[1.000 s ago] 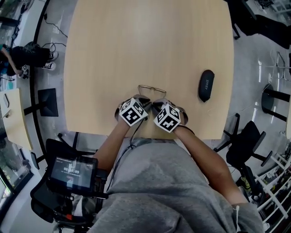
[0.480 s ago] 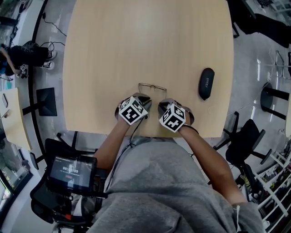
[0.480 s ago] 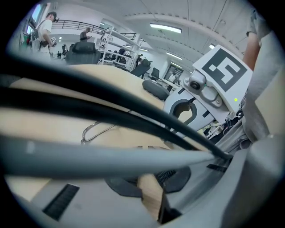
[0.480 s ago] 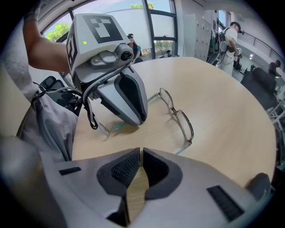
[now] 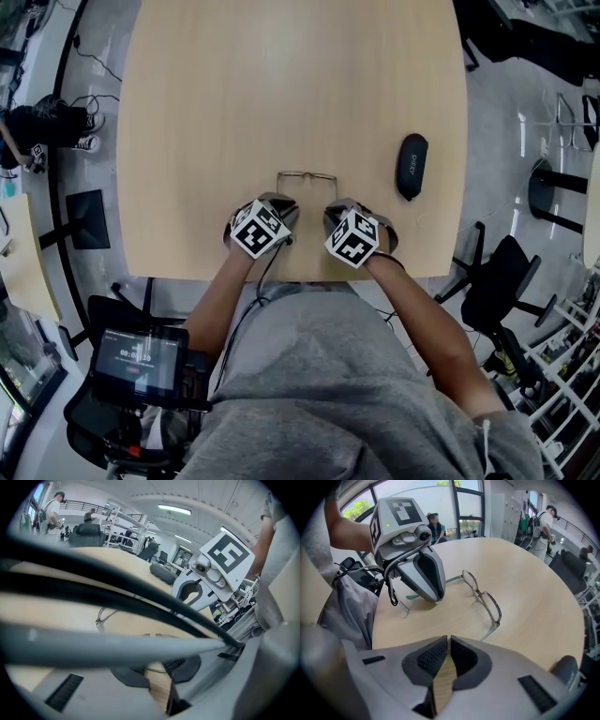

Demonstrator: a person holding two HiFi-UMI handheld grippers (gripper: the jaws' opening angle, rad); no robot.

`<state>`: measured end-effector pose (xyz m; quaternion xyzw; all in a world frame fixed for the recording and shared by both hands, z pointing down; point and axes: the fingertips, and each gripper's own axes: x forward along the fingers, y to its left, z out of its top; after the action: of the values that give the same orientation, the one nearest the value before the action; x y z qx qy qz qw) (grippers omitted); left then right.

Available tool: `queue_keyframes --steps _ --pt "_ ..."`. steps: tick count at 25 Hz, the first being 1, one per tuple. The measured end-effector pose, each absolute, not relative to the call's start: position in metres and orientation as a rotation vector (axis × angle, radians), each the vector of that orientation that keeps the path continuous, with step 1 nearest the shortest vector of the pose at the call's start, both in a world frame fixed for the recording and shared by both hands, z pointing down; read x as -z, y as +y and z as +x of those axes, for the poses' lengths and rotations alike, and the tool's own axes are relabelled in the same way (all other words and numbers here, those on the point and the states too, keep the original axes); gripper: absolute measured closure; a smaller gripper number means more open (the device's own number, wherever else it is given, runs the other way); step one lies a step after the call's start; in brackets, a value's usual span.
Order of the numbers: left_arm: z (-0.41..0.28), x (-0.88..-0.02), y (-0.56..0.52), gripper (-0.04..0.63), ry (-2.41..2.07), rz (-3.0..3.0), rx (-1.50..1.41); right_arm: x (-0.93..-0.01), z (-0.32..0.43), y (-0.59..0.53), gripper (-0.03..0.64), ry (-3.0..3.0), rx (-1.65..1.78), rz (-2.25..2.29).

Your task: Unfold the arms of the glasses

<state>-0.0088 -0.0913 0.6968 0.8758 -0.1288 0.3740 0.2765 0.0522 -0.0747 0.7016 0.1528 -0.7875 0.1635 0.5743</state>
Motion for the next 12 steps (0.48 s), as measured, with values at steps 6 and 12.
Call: queue_keyframes --steps 6,12 --pt "-0.010 -0.697 -0.092 0.554 -0.354 2.349 -0.987 -0.702 0.066 -0.077 0.589 -1.818 -0.352 0.344" --pt "-0.013 -0.700 -0.090 0.554 -0.361 2.351 -0.992 -0.700 0.069 -0.081 0.589 -1.858 -0.368 0.324"
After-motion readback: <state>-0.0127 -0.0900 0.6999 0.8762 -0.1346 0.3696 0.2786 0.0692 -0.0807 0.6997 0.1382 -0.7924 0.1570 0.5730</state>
